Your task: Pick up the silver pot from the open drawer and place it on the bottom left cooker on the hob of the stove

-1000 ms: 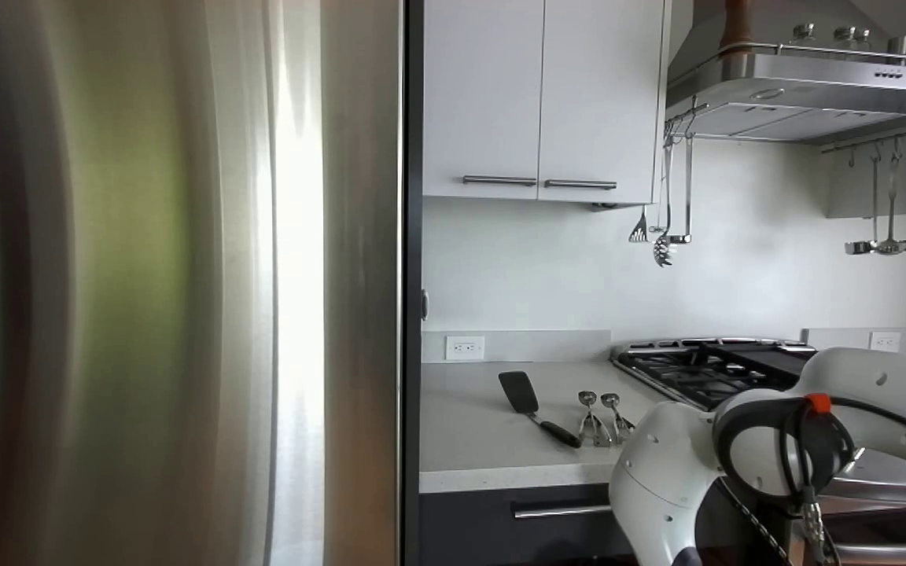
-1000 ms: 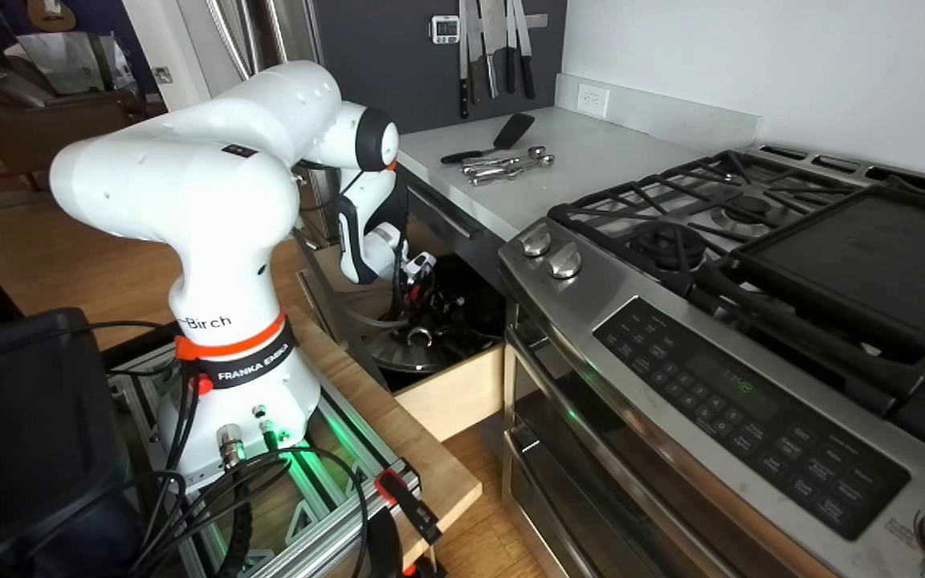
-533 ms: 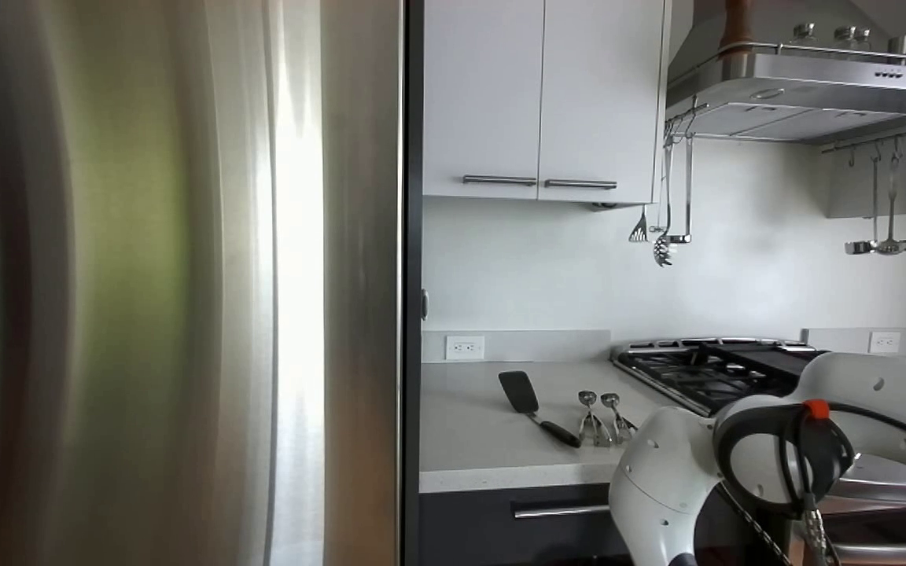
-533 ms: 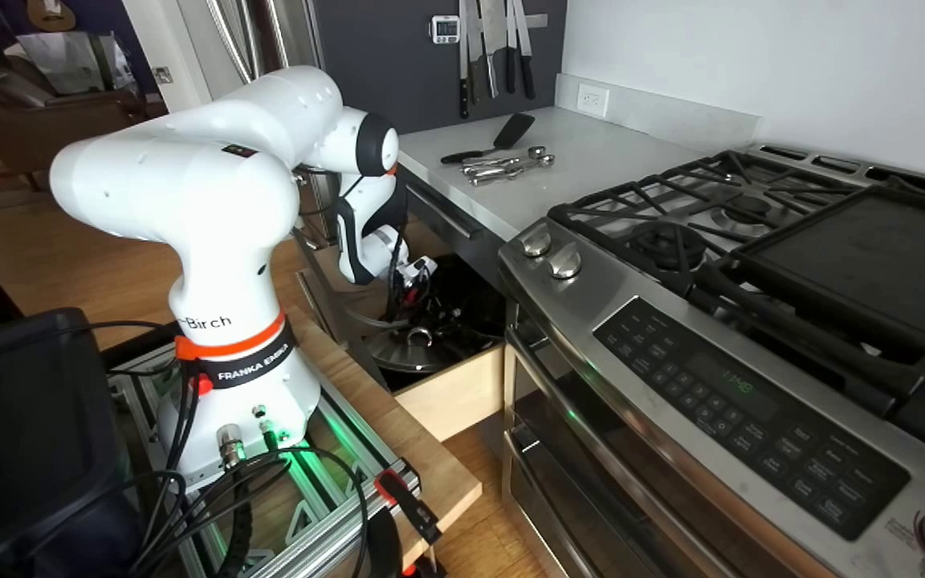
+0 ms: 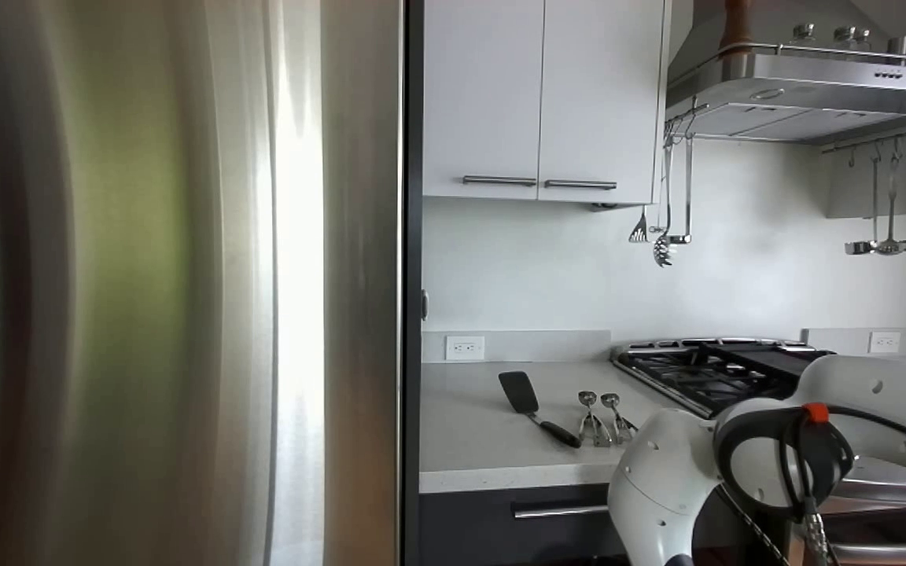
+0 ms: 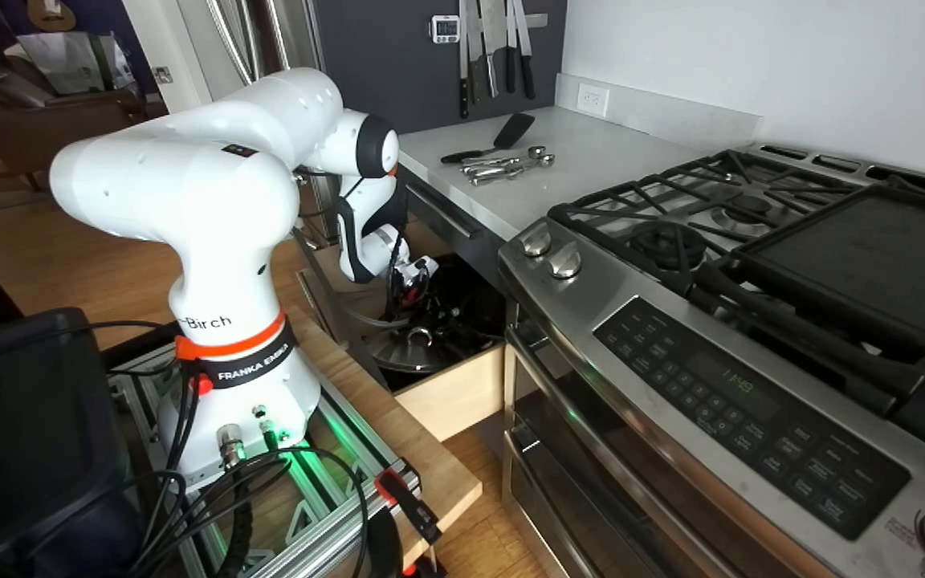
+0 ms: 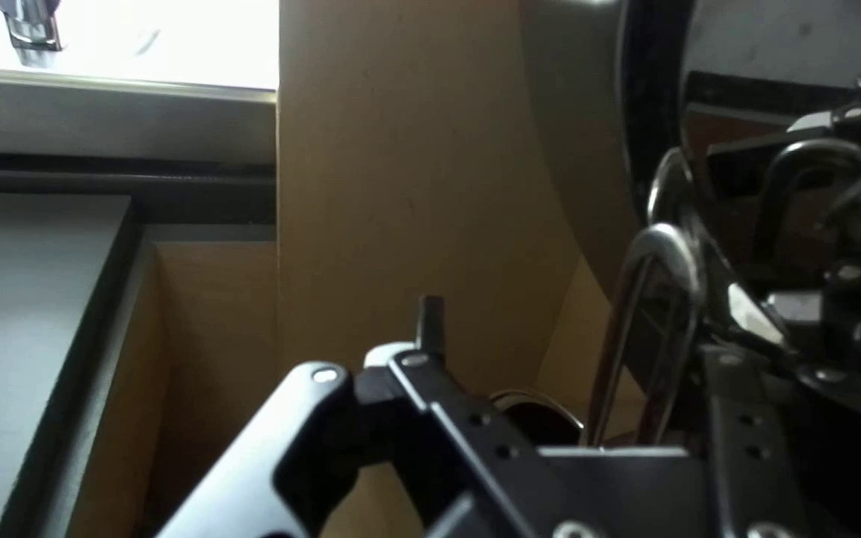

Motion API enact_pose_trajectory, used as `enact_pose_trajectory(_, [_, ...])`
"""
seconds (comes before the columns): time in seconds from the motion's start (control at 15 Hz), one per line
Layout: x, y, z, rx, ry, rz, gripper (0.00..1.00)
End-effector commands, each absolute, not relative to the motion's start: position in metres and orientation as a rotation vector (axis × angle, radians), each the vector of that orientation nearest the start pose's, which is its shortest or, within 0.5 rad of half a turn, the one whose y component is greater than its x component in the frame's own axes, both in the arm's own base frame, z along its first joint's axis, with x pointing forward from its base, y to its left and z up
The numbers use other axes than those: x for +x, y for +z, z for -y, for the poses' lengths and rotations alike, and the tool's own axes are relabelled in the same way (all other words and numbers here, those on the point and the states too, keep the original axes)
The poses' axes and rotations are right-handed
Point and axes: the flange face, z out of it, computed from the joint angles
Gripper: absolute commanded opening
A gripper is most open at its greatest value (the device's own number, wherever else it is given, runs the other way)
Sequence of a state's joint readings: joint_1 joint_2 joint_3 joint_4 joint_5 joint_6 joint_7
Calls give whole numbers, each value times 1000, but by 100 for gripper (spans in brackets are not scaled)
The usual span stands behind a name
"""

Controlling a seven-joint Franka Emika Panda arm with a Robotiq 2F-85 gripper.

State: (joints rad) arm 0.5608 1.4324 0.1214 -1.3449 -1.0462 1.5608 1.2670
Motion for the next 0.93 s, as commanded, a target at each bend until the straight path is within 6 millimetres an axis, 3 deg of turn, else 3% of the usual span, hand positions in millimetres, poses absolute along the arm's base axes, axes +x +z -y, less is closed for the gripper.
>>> enact_pose_trajectory(0.0, [454,-155,-257,1862,-13,-104,67])
enact_pose_trajectory(0.33, [459,-155,-265,1866,-15,-110,63])
enact_pose_trajectory(0.53, [462,-154,-270,1869,-16,-111,39])
enact_pose_trajectory(0.67, [463,-155,-269,1872,-23,-104,31])
enact_pose_trajectory(0.87, [461,-159,-265,1873,-37,-96,10])
